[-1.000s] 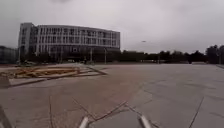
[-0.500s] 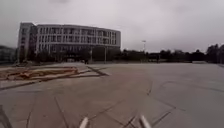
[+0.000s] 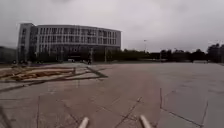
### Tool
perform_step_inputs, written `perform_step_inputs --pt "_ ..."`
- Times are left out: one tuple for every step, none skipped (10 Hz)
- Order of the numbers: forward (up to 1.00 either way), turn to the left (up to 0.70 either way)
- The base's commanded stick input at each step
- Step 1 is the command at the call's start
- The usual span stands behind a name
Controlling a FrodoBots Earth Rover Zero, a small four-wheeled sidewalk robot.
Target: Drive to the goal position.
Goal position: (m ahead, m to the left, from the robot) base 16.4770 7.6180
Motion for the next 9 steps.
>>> perform_step_inputs --pt "1.0 0.02" --pt "1.0 0.02" --pt "1.0 0.02" --pt "1.0 0.02" --pt "1.0 0.02" --pt "1.0 0.02" --pt "1.0 0.02" --pt "1.0 0.02" --pt "1.0 0.02"
